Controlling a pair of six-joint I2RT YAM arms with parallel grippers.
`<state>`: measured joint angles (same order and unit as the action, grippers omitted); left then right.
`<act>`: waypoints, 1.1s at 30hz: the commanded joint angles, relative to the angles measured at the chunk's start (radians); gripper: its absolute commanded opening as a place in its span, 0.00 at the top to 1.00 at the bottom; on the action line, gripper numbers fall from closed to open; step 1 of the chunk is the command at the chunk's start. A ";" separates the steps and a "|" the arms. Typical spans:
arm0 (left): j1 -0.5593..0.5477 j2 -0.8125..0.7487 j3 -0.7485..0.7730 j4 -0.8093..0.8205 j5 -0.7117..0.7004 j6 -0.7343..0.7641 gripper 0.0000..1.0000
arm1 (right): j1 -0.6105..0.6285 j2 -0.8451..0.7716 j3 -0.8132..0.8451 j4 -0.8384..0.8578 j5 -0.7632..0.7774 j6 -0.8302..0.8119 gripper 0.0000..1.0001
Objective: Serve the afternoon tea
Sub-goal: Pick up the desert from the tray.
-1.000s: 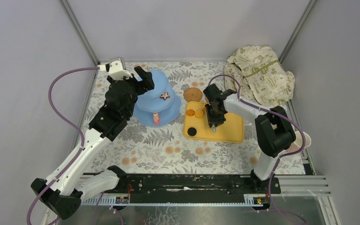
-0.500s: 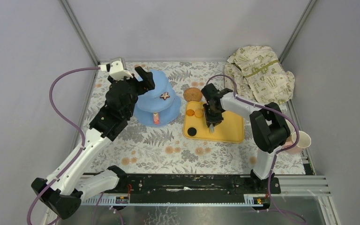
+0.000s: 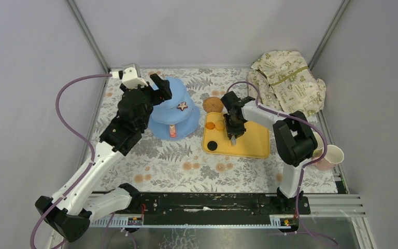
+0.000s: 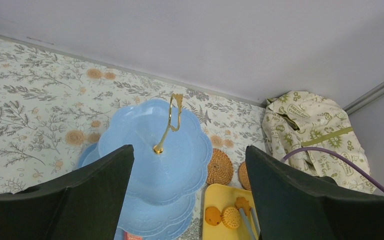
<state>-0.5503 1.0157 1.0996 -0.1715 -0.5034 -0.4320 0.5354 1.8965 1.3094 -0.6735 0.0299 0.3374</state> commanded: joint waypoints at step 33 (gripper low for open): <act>0.030 0.021 -0.013 0.069 0.051 -0.009 0.11 | -0.006 0.107 0.171 -0.091 0.080 -0.034 0.63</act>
<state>-0.5301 1.0328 1.0969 -0.1638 -0.4667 -0.4335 0.5354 1.9892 1.4193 -0.7387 0.0807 0.3168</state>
